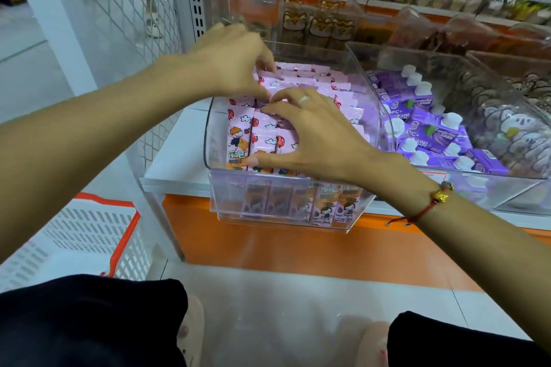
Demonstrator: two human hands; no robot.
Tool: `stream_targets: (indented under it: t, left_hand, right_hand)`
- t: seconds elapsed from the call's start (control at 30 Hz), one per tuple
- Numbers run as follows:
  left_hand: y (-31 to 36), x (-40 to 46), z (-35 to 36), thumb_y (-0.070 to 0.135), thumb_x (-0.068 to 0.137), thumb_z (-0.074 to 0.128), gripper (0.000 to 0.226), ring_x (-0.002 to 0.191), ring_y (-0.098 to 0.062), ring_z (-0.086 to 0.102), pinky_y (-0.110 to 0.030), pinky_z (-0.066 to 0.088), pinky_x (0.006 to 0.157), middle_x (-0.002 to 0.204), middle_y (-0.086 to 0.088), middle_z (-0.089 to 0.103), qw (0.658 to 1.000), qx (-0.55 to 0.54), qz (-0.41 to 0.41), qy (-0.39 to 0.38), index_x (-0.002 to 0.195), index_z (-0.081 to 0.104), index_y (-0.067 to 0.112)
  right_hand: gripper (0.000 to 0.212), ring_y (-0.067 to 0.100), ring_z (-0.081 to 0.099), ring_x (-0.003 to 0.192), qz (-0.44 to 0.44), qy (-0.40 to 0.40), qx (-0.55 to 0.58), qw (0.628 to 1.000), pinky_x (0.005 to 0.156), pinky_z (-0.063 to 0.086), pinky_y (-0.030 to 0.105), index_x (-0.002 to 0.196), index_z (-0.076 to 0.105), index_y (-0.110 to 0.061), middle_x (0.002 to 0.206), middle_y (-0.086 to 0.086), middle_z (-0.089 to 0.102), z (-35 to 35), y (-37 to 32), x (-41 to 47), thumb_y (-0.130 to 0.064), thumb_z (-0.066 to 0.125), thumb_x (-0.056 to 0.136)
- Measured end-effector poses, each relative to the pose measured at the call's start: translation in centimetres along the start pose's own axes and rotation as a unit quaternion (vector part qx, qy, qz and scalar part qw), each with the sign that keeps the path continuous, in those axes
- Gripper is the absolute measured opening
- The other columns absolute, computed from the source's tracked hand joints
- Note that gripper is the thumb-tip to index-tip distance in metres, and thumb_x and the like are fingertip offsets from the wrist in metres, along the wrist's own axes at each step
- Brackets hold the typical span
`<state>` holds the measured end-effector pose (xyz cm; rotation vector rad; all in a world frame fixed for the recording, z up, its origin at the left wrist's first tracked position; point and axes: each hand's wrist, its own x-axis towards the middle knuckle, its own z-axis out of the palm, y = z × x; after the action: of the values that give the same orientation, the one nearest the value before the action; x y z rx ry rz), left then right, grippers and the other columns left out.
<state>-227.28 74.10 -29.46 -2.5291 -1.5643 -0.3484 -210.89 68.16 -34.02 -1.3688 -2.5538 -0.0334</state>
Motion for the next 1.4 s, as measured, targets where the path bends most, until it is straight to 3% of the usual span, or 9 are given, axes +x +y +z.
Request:
stream_targets:
  t: [0.17, 0.3, 0.43, 0.57, 0.77, 1.03, 1.2, 1.33, 1.4]
  left_hand:
    - [0.0, 1.1, 0.8, 0.047, 0.081, 0.069, 0.039, 0.100, -0.026, 0.057, -0.033, 0.032, 0.075, 0.109, -0.001, 0.068, 0.996, 0.070, 0.012, -0.058, 0.114, 0.068, 0.026]
    - [-0.5, 0.2, 0.2, 0.044, 0.089, 0.062, 0.033, 0.111, -0.026, 0.054, -0.037, 0.035, 0.091, 0.119, -0.001, 0.066, 0.999, 0.038, 0.016, 0.003, 0.117, 0.065, 0.029]
    - [-0.2, -1.0, 0.1, 0.042, 0.089, 0.062, 0.023, 0.092, -0.017, 0.047, -0.030, 0.028, 0.076, 0.107, 0.003, 0.068, 0.999, 0.024, 0.046, 0.000, 0.106, 0.071, 0.030]
    - [0.3, -0.7, 0.3, 0.045, 0.089, 0.059, 0.026, 0.108, -0.020, 0.046, -0.031, 0.025, 0.079, 0.113, 0.005, 0.065, 0.992, 0.087, 0.051, -0.072, 0.111, 0.070, 0.035]
    - [0.7, -0.2, 0.8, 0.039, 0.087, 0.065, 0.015, 0.096, -0.017, 0.046, -0.031, 0.029, 0.077, 0.097, 0.005, 0.065, 0.990, 0.093, 0.070, -0.078, 0.096, 0.073, 0.030]
    - [0.8, -2.4, 0.6, 0.025, 0.097, 0.052, 0.015, 0.102, -0.024, 0.055, -0.036, 0.043, 0.081, 0.105, -0.007, 0.065, 0.992, -0.063, -0.030, 0.109, 0.104, 0.062, 0.015]
    - [1.5, -3.2, -0.8, 0.018, 0.099, 0.048, 0.012, 0.086, -0.004, 0.058, -0.013, 0.048, 0.074, 0.101, 0.000, 0.060, 0.912, -0.321, -0.103, 0.234, 0.106, 0.053, 0.009]
    - [2.4, -4.4, -2.0, 0.016, 0.101, 0.044, 0.010, 0.095, -0.010, 0.065, -0.029, 0.056, 0.083, 0.105, -0.006, 0.062, 0.775, -0.501, -0.161, 0.350, 0.093, 0.047, 0.021]
    - [3.6, -5.3, -2.6, 0.016, 0.102, 0.044, 0.013, 0.086, -0.005, 0.068, -0.025, 0.057, 0.075, 0.095, -0.002, 0.066, 0.716, -0.581, -0.177, 0.344, 0.090, 0.047, 0.023]
  right_hand:
    - [0.064, 0.022, 0.036, 0.132, 0.005, 0.019, -0.011, 1.000, 0.106, 0.027, 0.035, 0.141, 0.041, -0.023, 0.144, 0.003, 0.042, -1.0, 0.6, -1.6, -0.059, 0.049, 0.088]
    - [0.051, 0.021, 0.039, 0.129, 0.016, 0.005, -0.028, 0.999, 0.103, 0.030, 0.034, 0.142, 0.039, -0.023, 0.143, 0.001, 0.043, -1.1, 0.8, -3.2, -0.047, 0.040, 0.097]
    - [0.050, 0.020, 0.037, 0.131, 0.021, 0.002, -0.025, 0.999, 0.104, 0.029, 0.034, 0.145, 0.034, -0.026, 0.146, 0.001, 0.040, -1.1, 0.4, -3.3, -0.045, 0.036, 0.099]
    - [0.051, 0.022, 0.036, 0.133, 0.023, -0.012, -0.019, 0.999, 0.107, 0.029, 0.036, 0.147, 0.031, -0.029, 0.148, 0.002, 0.038, -1.0, 0.4, -3.4, -0.047, 0.032, 0.099]
    - [0.053, 0.021, 0.025, 0.140, 0.032, -0.028, -0.032, 0.999, 0.112, 0.024, 0.039, 0.148, 0.026, -0.031, 0.154, 0.003, 0.029, -0.9, 0.6, -3.2, -0.049, 0.030, 0.099]
    - [0.052, 0.020, 0.040, 0.131, 0.017, -0.040, 0.005, 0.999, 0.109, 0.030, 0.042, 0.148, 0.027, -0.028, 0.147, -0.004, 0.040, -0.8, 0.6, -3.0, -0.046, 0.032, 0.099]
    - [0.053, 0.021, 0.038, 0.133, 0.017, -0.034, 0.005, 0.999, 0.108, 0.030, 0.041, 0.148, 0.025, -0.027, 0.150, -0.003, 0.038, -0.7, 0.7, -3.0, -0.046, 0.033, 0.099]
    - [0.052, 0.017, 0.043, 0.126, 0.056, 0.030, 0.111, 0.992, 0.099, 0.036, 0.034, 0.148, 0.026, -0.022, 0.146, 0.002, 0.041, -1.4, 0.1, -3.2, -0.041, 0.035, 0.100]
    - [0.050, 0.014, 0.040, 0.127, 0.083, 0.113, 0.177, 0.974, 0.098, 0.035, 0.032, 0.147, 0.027, -0.023, 0.145, 0.000, 0.041, -2.4, -0.3, -3.7, -0.041, 0.034, 0.100]
